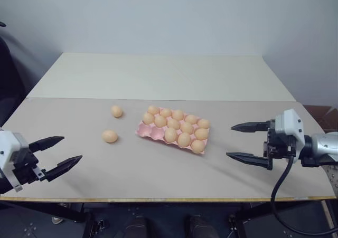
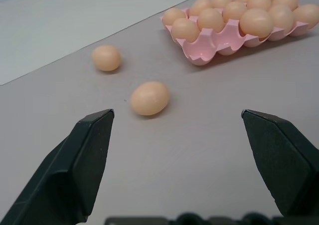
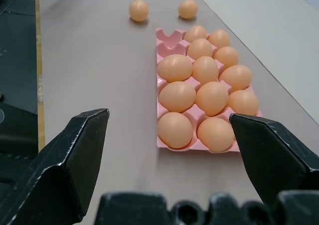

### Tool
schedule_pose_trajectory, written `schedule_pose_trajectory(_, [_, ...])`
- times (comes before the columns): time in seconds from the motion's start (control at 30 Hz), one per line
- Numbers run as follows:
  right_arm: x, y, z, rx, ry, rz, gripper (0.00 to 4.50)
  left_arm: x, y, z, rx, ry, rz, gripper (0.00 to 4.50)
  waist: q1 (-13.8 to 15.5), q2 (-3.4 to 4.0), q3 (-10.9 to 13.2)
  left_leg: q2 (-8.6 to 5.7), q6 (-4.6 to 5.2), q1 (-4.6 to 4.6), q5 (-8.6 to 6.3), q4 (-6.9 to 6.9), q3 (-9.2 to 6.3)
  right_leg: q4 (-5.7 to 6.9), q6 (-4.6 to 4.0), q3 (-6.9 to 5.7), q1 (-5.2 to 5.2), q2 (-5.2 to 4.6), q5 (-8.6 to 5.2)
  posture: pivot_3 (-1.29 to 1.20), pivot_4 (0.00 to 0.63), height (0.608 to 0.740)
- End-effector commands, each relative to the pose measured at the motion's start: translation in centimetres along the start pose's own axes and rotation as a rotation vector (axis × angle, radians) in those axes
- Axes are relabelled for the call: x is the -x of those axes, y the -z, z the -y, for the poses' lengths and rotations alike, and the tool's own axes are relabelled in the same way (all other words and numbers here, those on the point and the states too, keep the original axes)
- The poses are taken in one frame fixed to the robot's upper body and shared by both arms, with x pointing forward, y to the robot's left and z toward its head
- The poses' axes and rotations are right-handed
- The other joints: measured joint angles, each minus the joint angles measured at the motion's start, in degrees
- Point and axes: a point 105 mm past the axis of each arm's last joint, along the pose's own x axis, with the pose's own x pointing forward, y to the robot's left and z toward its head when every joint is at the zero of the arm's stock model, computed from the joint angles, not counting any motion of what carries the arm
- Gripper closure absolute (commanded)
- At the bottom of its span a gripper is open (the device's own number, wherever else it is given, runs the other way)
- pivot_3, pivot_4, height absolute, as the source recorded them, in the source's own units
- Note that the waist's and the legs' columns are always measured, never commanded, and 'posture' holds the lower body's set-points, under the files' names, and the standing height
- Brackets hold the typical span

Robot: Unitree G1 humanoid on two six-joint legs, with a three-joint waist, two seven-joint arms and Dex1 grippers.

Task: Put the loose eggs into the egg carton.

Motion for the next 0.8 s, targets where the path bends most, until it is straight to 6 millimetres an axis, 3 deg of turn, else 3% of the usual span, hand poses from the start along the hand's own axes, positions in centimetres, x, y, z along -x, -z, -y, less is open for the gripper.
schedule_pose_trajectory(0.03, [0.6,-1.3,0.1,0.046,0.013,0.016,0.00,-0.4,-0.8,0.2,-0.025,0.009,0.015,0.04,0.0,0.00,0.0,0.00,0.00,0.00,0.00,0.00,0.01,0.00,0.00,0.01,-0.01,0.00,0.00,0.00,0.150,0.740])
schedule_pose_trajectory(0.3, [0.8,-1.3,-0.2,0.043,0.011,0.013,0.00,-1.9,0.0,-0.4,-0.024,0.009,-0.025,0.04,0.0,-0.01,0.0,0.03,0.00,0.01,0.00,0.00,0.03,0.01,0.00,0.01,0.00,0.03,0.00,0.00,0.150,0.740])
schedule_pose_trajectory(0.5, [0.5,-1.6,-0.4,0.049,0.002,0.019,0.00,-5.5,0.3,-2.5,-0.032,-0.028,-0.034,0.04,0.2,-0.01,0.0,0.03,0.01,0.03,0.01,0.00,0.03,0.02,0.00,-0.01,0.04,0.04,0.00,0.00,0.150,0.740])
schedule_pose_trajectory(0.8, [0.5,-2.1,-0.5,0.068,0.007,0.024,0.00,-11.3,2.5,-2.9,0.010,0.088,-0.074,0.04,0.1,-0.06,0.0,0.02,0.40,-0.04,0.20,0.00,0.09,0.01,0.01,0.04,0.01,0.08,0.02,0.00,0.150,0.740])
